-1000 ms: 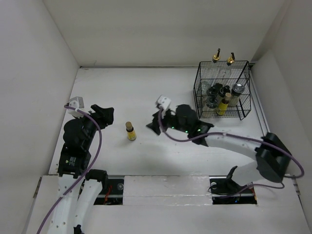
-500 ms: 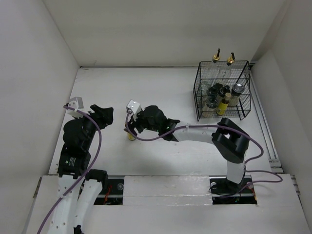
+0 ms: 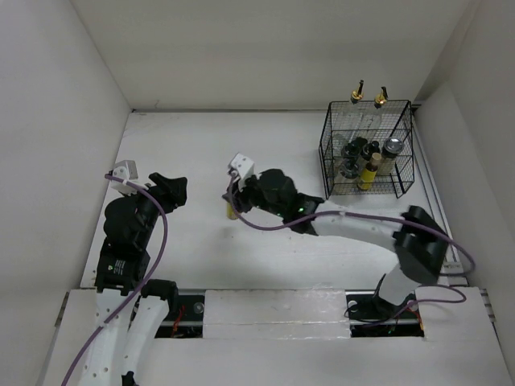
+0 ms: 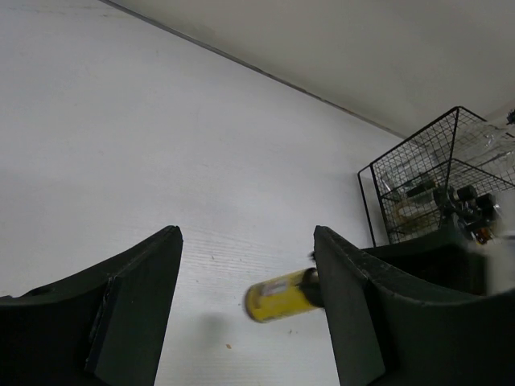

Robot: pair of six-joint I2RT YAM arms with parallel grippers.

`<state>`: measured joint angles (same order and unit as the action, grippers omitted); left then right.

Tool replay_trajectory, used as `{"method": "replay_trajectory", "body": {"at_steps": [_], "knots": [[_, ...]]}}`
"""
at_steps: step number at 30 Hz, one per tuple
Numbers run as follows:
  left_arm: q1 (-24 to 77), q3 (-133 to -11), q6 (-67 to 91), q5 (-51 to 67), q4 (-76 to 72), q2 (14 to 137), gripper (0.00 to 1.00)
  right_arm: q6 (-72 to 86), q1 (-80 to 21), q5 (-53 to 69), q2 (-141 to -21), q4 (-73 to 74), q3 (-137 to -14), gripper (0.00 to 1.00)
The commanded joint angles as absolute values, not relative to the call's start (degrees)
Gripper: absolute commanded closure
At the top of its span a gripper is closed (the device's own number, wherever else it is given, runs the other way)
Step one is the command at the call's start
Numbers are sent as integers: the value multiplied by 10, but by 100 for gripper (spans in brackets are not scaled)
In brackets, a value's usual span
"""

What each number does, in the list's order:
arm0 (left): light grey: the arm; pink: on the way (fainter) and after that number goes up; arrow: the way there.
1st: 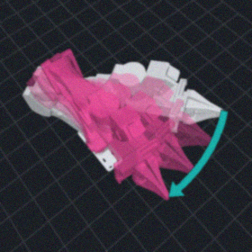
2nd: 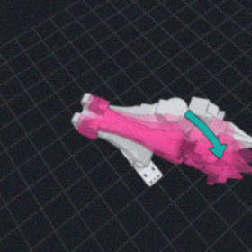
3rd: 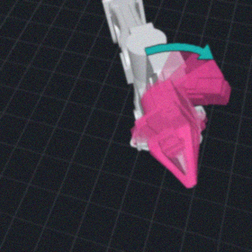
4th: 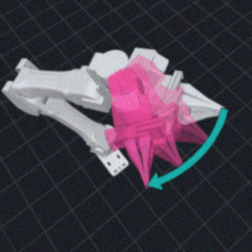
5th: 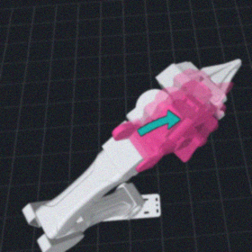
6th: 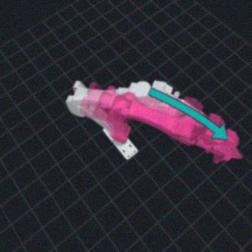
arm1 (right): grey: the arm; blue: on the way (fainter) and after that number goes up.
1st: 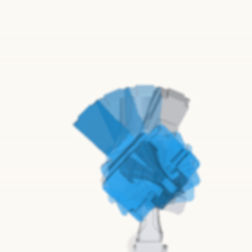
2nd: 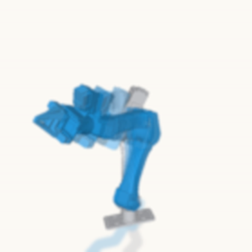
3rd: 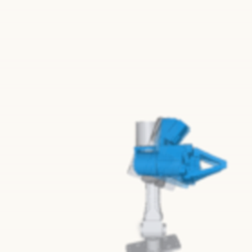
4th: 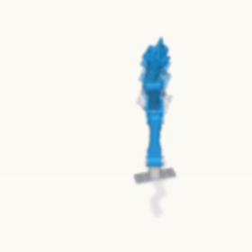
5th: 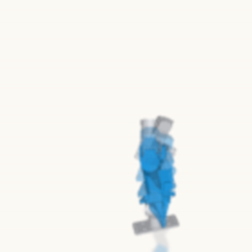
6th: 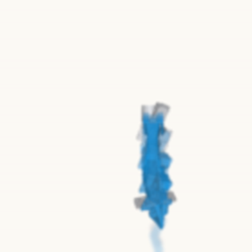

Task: Organize the condiment bottles

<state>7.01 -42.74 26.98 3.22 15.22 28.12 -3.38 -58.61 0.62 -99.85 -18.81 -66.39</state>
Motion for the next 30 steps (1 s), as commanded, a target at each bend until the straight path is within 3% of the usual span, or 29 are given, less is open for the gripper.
{"method": "replay_trajectory", "body": {"at_steps": [1,5,12,19,30], "knots": [[66,-424,263,44,128,280,38,-44,-553,-85,-830,-224,-660,89],[66,-424,263,44,128,280,38,-27,-449,-169,-651,-129,-611,91],[66,-424,263,50,123,287,38,12,-201,-296,-513,-3,-575,93],[66,-424,263,55,123,293,37,47,-29,-249,-521,26,-563,93],[66,-424,263,56,123,305,37,74,27,-228,-632,-44,-558,95]]}}
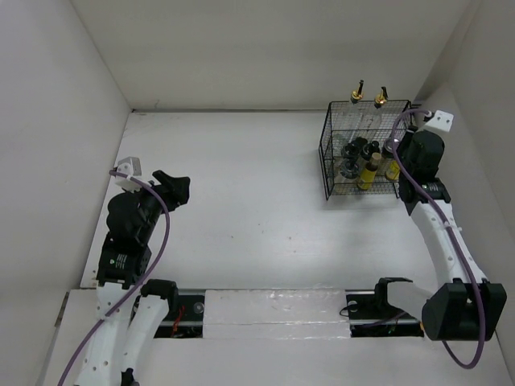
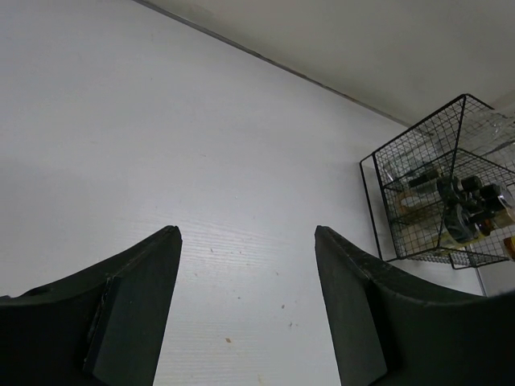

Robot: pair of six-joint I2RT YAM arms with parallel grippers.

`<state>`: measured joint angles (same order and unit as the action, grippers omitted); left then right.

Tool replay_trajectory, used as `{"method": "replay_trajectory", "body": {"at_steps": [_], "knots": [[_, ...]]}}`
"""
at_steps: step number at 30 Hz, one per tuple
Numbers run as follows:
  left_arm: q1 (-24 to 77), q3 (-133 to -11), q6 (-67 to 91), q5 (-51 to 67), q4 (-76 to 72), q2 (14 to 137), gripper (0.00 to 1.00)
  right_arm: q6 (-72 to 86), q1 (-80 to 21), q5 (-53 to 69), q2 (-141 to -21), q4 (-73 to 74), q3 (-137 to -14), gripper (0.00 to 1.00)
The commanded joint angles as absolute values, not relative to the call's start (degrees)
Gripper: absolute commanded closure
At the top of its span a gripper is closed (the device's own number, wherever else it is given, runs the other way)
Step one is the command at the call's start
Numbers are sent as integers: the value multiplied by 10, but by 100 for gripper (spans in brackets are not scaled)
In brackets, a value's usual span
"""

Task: Organize the condiment bottles

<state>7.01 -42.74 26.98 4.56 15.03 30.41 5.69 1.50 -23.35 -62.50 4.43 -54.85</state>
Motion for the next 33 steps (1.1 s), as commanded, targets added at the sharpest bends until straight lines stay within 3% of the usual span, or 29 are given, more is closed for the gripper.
{"method": "replay_trajectory", "body": {"at_steps": [1,14,20,24,25,28,31,33], "knots": [[66,-424,263,56,123,305,37,74,27,-228,-638,-54,-558,95],[66,-424,263,49,123,304,36,127,33,-264,-727,-152,-472,95],[66,-424,263,49,123,305,33,134,33,-287,-732,-157,-456,87],[66,-424,263,44,128,300,33,146,33,-296,-727,-157,-438,66],[66,-424,263,44,128,300,32,154,33,-296,-721,-157,-438,52],[66,-424,263,44,128,305,31,154,33,-283,-708,-157,-432,32],[66,-424,263,44,128,305,30,154,33,-275,-682,-137,-447,20],[66,-424,258,44,128,305,24,154,33,-263,-666,-129,-454,5]]}}
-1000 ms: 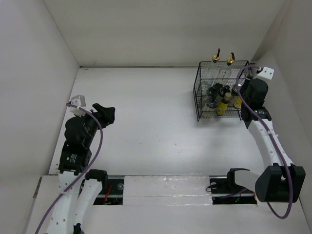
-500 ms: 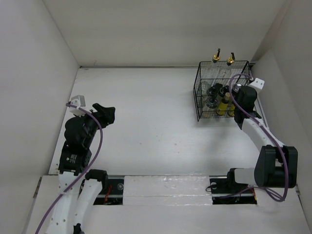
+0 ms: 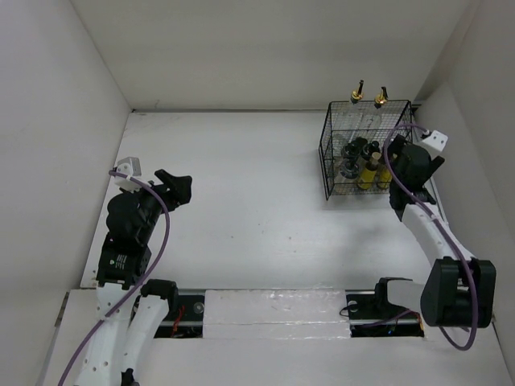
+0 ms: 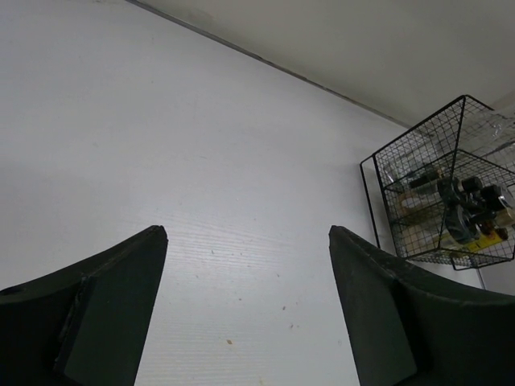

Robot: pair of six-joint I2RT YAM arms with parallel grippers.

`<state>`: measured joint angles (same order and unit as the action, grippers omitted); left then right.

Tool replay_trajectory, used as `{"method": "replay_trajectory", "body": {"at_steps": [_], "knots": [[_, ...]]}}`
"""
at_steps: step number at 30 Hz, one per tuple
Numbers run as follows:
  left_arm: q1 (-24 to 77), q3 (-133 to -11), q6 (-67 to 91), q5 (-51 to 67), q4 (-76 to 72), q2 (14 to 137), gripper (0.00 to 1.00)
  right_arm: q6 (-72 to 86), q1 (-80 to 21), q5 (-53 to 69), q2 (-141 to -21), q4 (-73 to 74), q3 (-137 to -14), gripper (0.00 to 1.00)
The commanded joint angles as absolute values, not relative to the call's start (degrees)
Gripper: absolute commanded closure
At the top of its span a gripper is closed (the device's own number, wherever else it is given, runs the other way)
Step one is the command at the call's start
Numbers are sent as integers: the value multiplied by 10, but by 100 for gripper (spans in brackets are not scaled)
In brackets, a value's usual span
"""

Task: Organize the condiment bottles

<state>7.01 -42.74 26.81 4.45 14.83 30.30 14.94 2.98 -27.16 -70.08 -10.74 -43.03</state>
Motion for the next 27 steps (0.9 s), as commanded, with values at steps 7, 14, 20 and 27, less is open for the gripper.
{"method": "replay_trajectory", "body": {"at_steps": [7,14,20,27], "knots": [[66,-429,258,50,134,305,5,142,33,-163,-556,-100,-490,0],[66,-429,252,50,134,292,1,105,-41,102,-501,-77,-535,0],[66,-429,247,43,134,279,1,50,-198,245,-526,-56,-567,0],[66,-440,247,49,127,268,1,-24,-413,237,-520,-25,-575,0]]}}
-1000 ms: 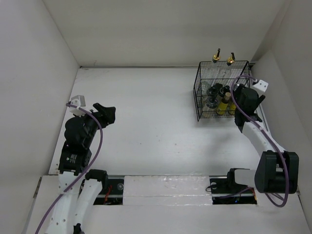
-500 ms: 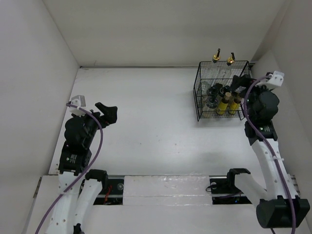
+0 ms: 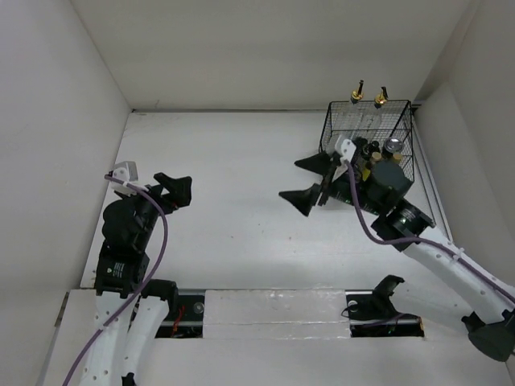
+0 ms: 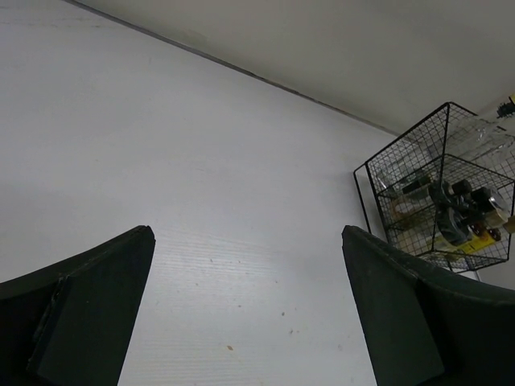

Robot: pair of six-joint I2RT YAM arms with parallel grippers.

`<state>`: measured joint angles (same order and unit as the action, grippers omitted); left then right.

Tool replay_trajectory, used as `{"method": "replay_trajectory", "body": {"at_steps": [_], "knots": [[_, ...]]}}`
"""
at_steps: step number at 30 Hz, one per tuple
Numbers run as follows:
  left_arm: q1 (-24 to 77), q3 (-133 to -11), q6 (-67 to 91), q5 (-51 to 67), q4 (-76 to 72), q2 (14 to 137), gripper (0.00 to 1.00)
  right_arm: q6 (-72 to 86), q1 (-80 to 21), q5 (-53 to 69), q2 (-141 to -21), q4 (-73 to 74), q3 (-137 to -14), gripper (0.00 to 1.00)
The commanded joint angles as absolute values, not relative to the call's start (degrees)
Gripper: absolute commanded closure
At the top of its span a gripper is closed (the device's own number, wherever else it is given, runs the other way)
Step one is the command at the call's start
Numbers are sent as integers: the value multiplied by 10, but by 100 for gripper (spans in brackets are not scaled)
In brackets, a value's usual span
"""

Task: Organize the condiment bottles

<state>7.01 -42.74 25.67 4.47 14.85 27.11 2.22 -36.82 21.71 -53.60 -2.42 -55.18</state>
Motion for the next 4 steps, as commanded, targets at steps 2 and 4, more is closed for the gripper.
{"method": "replay_trajectory", "body": {"at_steps": [2,4], "knots": [[66,-440,247,54,127,263,1,-36,-459,203,-513,-18,-575,0],[66,-448,247,54,127,263,1,-42,-480,160,-501,-11,-575,0]]}}
